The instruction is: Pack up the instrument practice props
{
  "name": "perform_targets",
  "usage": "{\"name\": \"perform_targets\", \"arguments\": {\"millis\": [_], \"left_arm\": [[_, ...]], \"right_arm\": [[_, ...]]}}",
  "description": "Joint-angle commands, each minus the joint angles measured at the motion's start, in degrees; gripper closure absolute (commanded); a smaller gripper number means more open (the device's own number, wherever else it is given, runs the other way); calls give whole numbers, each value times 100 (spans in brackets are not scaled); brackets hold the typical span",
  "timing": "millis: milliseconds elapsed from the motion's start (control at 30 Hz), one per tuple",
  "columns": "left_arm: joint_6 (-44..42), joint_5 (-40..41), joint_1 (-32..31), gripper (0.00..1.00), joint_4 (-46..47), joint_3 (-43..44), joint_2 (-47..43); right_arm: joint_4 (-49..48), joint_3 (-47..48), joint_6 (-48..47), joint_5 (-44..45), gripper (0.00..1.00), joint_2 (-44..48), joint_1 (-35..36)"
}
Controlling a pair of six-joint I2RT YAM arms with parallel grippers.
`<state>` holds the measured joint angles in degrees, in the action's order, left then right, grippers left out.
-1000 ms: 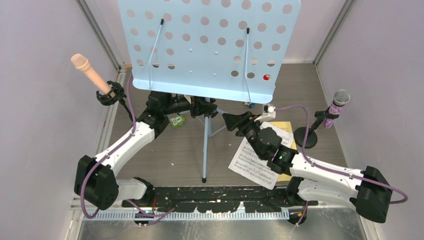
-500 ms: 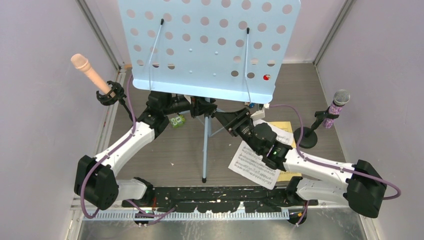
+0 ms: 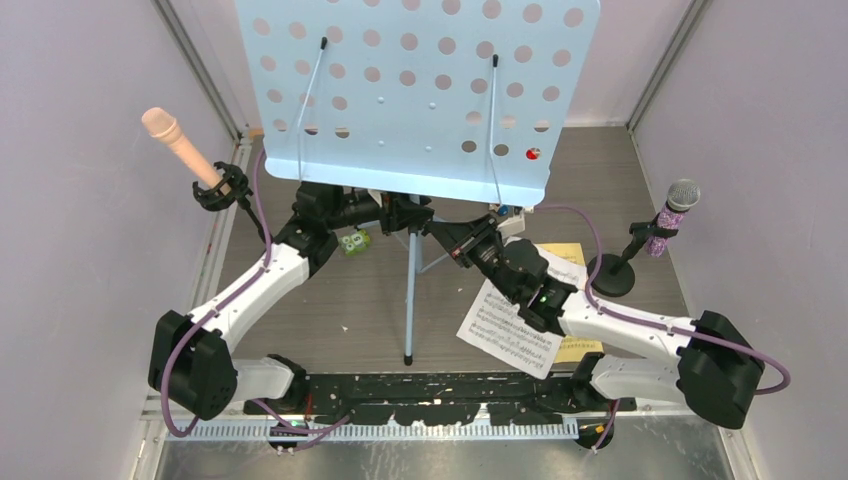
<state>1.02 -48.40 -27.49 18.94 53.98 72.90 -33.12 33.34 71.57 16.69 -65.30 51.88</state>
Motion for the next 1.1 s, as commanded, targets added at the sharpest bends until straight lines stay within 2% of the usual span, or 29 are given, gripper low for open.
{"name": "perform_targets", "arguments": {"millis": [0, 67, 333, 500, 633, 900, 1000, 1033, 1067], "left_arm": [[-34, 15, -22, 100, 359, 54, -199], [-32, 15, -26, 100, 356, 60, -198], [-27, 6, -27, 100, 365, 60, -199], [-23, -3, -27, 100, 371, 59, -196], [-23, -10, -23, 100, 365, 61, -197], [-23, 6, -27, 100, 365, 60, -189], [-31, 6, -25, 100, 367, 57, -176], [-31, 6, -28, 100, 367, 60, -184], [-38, 13, -21, 100, 361, 52, -183]], "right_arm": [[-452, 294, -197, -182, 95, -93, -37], [-387, 385, -631, -334, 99, -148, -38], [-309, 477, -3072, -616, 100, -145, -38], [-255, 542, -4648, -1107, 100, -16, -17], [-146, 498, -5770, -1086, 99, 34, 2], [-256, 335, -6874, -1364, 92, 172, 7], [-191, 340, -7111, -1139, 91, 204, 7], [-127, 345, -7121, -1103, 89, 228, 1], [-84, 330, -7126, -1094, 82, 265, 2]]}}
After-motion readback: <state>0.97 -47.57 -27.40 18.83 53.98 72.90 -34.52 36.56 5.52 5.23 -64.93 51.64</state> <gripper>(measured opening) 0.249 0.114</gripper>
